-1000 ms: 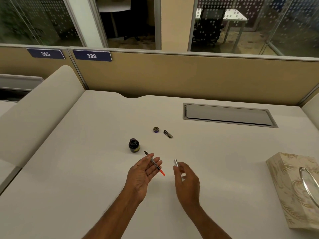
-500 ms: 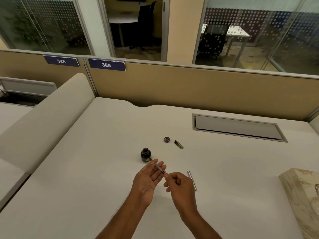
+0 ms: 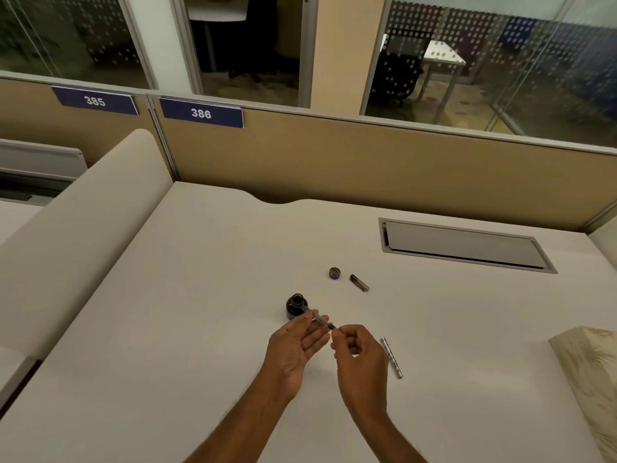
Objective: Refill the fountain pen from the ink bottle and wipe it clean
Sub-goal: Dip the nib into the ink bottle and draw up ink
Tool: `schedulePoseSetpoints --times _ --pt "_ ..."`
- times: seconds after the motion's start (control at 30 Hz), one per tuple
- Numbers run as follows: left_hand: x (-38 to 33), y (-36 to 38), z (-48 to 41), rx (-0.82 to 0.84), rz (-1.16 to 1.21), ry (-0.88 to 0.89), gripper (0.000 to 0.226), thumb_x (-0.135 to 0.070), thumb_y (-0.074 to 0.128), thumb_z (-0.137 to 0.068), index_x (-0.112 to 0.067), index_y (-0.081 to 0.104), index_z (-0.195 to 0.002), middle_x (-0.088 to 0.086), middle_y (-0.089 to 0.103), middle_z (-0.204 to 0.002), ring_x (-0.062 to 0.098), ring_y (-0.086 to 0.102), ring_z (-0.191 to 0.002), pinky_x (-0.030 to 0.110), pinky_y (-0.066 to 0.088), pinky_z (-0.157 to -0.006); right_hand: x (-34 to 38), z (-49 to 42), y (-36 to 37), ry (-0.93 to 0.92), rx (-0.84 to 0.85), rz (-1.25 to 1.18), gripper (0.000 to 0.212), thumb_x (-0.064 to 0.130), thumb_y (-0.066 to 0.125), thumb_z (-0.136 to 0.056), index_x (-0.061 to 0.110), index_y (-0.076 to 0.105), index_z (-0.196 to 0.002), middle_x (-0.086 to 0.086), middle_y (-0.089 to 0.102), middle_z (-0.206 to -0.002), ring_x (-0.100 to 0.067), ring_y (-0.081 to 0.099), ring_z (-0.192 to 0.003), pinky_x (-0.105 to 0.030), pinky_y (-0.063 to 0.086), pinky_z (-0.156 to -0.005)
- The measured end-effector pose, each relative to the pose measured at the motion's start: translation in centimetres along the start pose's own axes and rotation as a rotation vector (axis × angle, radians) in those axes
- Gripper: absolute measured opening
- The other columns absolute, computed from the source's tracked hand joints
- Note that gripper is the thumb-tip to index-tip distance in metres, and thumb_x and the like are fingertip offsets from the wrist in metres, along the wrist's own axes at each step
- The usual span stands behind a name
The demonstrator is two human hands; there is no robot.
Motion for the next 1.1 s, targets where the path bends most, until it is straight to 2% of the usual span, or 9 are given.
schedulePoseSetpoints --times 0.13,0.3,0.43,0.57,0.73,0.87,1.0,1.1 --pt "0.0 0.2 0.1 -0.057 -0.177 0.123 0.020 -0.019 0.067 -0.098 -0.004 0.074 -0.108 0.016 0.081 -0.100 0.029 0.079 -0.095 0.028 0.064 -0.076 -0.1 -0.7 0.3 -0.045 -0.003 0.023 0.017 0.024 0.066 -0.094 0.033 0.064 -0.079 0.019 0.071 -0.079 -0.004 0.066 -0.074 -0.019 0.050 -0.064" --pt "0.3 0.0 0.0 -0.181 -0.403 0.346 0.013 -0.017 0.068 -0.096 -0.012 0.079 -0.101 0.004 0.082 -0.089 0.019 0.079 -0.088 0.022 0.061 -0.076 -0.2 -1.3 0.9 -0.117 0.006 0.050 0.016 0.024 0.066 -0.094 0.032 0.065 -0.081 0.019 0.069 -0.080 -0.005 0.066 -0.075 -0.026 0.054 -0.065" --pt "0.3 -0.5 -0.6 -0.229 -0.482 0.401 0.012 -0.018 0.070 -0.096 -0.014 0.080 -0.100 -0.001 0.082 -0.085 0.014 0.078 -0.084 0.020 0.060 -0.074 -0.5 -1.6 1.5 -0.153 0.006 0.075 0.013 0.024 0.066 -0.094 0.032 0.065 -0.084 0.018 0.068 -0.073 -0.005 0.066 -0.075 -0.026 0.054 -0.064" --pt "0.0 -1.0 -1.2 -0.202 -0.402 0.318 0.016 -0.022 0.067 -0.098 -0.011 0.079 -0.101 0.004 0.082 -0.091 0.021 0.079 -0.088 0.026 0.063 -0.078 -0.6 -1.8 1.9 -0.176 0.010 0.098 0.011 0.023 0.066 -0.095 0.031 0.065 -0.087 0.018 0.069 -0.074 -0.005 0.066 -0.076 -0.022 0.052 -0.064" --pt "-0.3 -0.7 -1.8 -0.077 -0.027 0.063 0.026 -0.024 0.072 -0.094 -0.003 0.076 -0.107 0.019 0.080 -0.101 0.029 0.079 -0.094 0.028 0.063 -0.072 -1.0 -2.0 2.2 -0.211 0.029 0.143 0.009 0.022 0.065 -0.095 0.030 0.066 -0.090 0.016 0.069 -0.077 -0.008 0.067 -0.076 -0.022 0.052 -0.063" --pt "-0.4 -0.5 -2.7 -0.040 0.196 -0.046 0.034 -0.020 0.070 -0.094 0.002 0.068 -0.120 0.023 0.077 -0.113 0.030 0.077 -0.100 0.036 0.065 -0.079 -0.9 -2.2 2.4 -0.253 0.030 0.176 0.008 0.020 0.065 -0.095 0.027 0.068 -0.093 0.017 0.069 -0.079 -0.008 0.066 -0.075 -0.019 0.051 -0.062" --pt "-0.3 -0.6 -3.3 -0.031 0.253 -0.084 0.035 -0.017 0.070 -0.094 0.003 0.066 -0.123 0.023 0.076 -0.116 0.032 0.076 -0.103 0.041 0.062 -0.090 -0.9 -2.5 2.5 -0.270 0.026 0.193 0.007 0.020 0.065 -0.096 0.026 0.069 -0.094 0.017 0.069 -0.080 -0.007 0.066 -0.075 -0.020 0.052 -0.062" --pt "0.0 -0.7 -3.4 -0.047 0.169 -0.039 0.028 -0.016 0.070 -0.094 0.002 0.071 -0.117 0.023 0.077 -0.111 0.032 0.077 -0.100 0.037 0.065 -0.081 -1.0 -2.8 2.5 -0.271 0.020 0.199 0.007 0.021 0.065 -0.095 0.027 0.069 -0.095 0.018 0.069 -0.081 -0.007 0.066 -0.075 -0.021 0.053 -0.062"
Point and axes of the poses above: each hand's wrist, its own z-axis away from the middle knuckle, its own y-axis out of the palm, x = y × z, the point moved 1 cm from there along -z, towards the middle knuckle
